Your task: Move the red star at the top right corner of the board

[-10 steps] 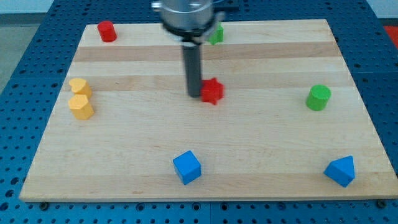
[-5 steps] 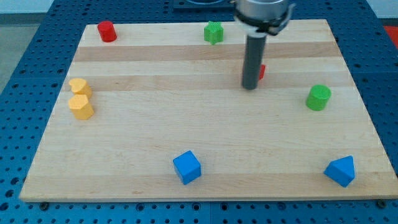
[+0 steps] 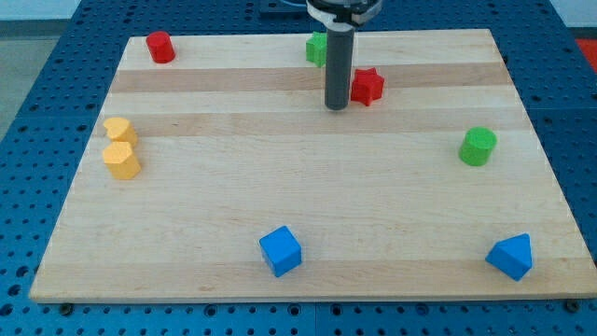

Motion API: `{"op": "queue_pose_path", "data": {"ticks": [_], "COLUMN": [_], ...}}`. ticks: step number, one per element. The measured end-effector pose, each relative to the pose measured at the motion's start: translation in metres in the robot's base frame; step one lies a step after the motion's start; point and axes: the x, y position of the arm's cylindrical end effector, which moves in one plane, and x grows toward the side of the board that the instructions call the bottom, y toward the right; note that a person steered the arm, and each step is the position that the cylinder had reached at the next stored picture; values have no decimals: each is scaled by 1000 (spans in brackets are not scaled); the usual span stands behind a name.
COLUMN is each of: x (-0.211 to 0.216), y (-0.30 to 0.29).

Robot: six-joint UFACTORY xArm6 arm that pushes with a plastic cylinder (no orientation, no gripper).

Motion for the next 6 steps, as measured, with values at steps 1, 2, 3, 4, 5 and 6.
{"op": "queue_pose_path", "data": {"ticks": [1, 2, 3, 4, 5, 6], "x": [-11, -12, -22, -51, -73, -81], "y": [34, 88, 132, 143, 143, 142]}}
